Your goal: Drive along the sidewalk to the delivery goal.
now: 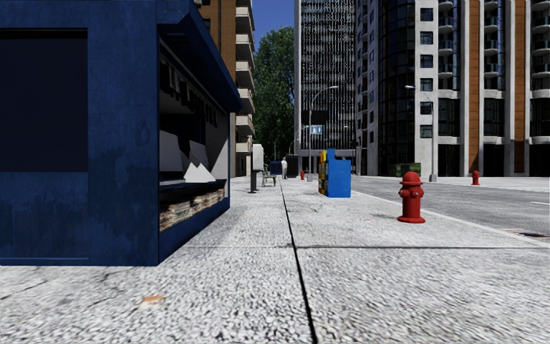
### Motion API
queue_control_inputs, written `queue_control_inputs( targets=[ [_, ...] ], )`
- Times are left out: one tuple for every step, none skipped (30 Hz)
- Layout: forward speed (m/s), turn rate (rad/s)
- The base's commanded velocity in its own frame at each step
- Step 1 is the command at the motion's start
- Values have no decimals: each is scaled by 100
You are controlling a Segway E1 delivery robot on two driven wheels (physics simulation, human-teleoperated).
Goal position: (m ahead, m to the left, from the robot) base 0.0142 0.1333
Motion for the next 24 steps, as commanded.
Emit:
queue_control_inputs(
  targets=[
    [0, 0],
    [0, 0],
    [0, 0],
    [0, 0],
    [0, 0],
    [0, 0],
    [0, 0],
    [0, 0],
    [0, 0],
    [0, 0],
    [0, 0],
    [0, 0],
    [0, 0],
    [0, 0],
    [0, 0],
    [0, 0],
    [0, 0],
    [0, 0],
    [0, 0],
    [0, 0],
    [0, 0],
    [0, 0],
    [0, 0],
    [0, 0]
  ],
)
